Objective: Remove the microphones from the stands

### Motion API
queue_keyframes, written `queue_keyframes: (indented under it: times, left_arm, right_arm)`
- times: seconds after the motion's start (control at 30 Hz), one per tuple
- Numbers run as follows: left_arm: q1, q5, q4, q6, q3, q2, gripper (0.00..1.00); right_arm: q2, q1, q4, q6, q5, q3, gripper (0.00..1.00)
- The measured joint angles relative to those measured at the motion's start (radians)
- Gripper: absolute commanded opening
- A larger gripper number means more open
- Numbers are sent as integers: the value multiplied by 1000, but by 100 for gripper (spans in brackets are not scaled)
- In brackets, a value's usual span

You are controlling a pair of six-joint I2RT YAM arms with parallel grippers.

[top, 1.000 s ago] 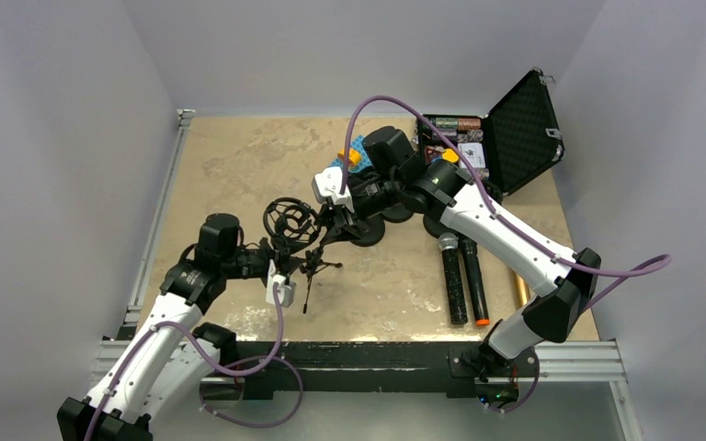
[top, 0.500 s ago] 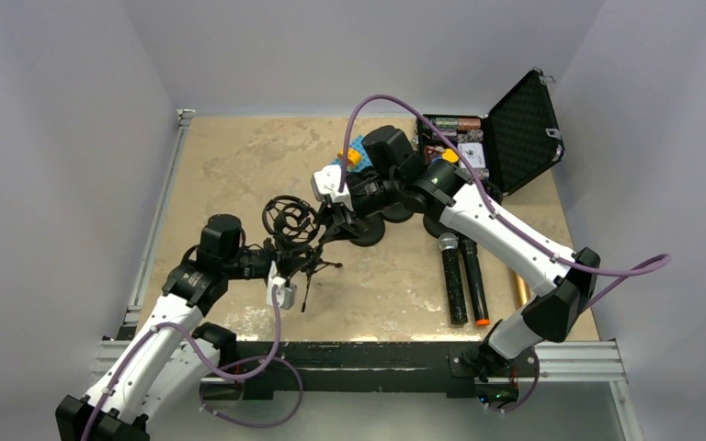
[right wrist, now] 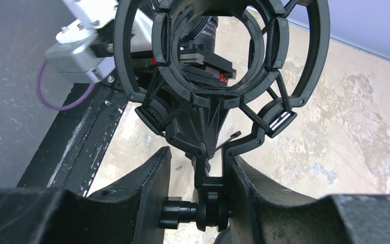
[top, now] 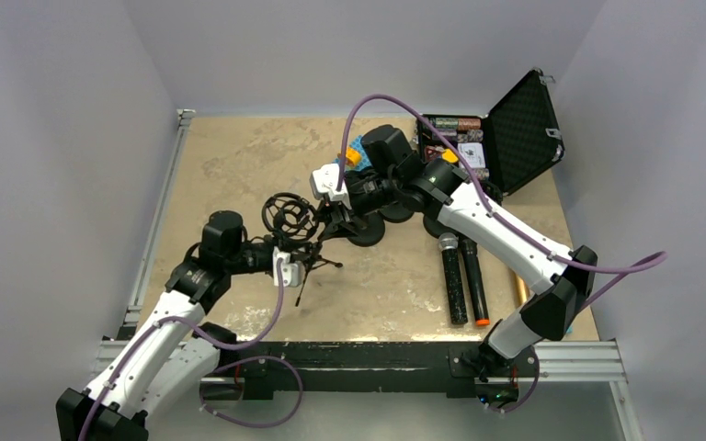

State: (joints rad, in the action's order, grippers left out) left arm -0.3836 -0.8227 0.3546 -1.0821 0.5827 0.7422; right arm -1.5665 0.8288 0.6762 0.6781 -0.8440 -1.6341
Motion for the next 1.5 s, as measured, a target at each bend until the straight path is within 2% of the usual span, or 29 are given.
queue_keyframes:
  times: [0.3, 0.63, 0.93, 1.07, 1.23, 1.27, 1.37, 1.43, 1.5]
  left_arm:
    - [24, 30, -45, 517, 27, 11, 0]
    - [62, 49, -143, 1064, -26, -34, 0]
    - [129, -38, -230, 1361, -26, 72, 0]
    - [156, -122, -262, 1452, 7, 212, 0]
    - [188, -196, -203, 1528, 157, 428, 0]
    - [195, -206, -201, 1551, 176, 459, 4]
    - [215, -231, -187, 1617, 219, 523, 35]
    - [228, -227, -156, 1639, 240, 539, 43]
    - [243, -214, -137, 1639, 256, 536, 46]
  right_arm:
    - [0, -14, -1, 3, 19, -4, 0]
    - [5, -21, 10, -4, 41, -3, 0]
    - [29, -18, 5, 22, 41, 23, 0]
    - [32, -11, 14, 50, 45, 29, 0]
    - [36, -12, 13, 104, 63, 29, 0]
    - [37, -11, 11, 111, 64, 29, 0]
    - [37, -12, 3, 128, 70, 29, 0]
    - [36, -12, -2, 128, 72, 29, 0]
    - [36, -11, 4, 118, 67, 29, 0]
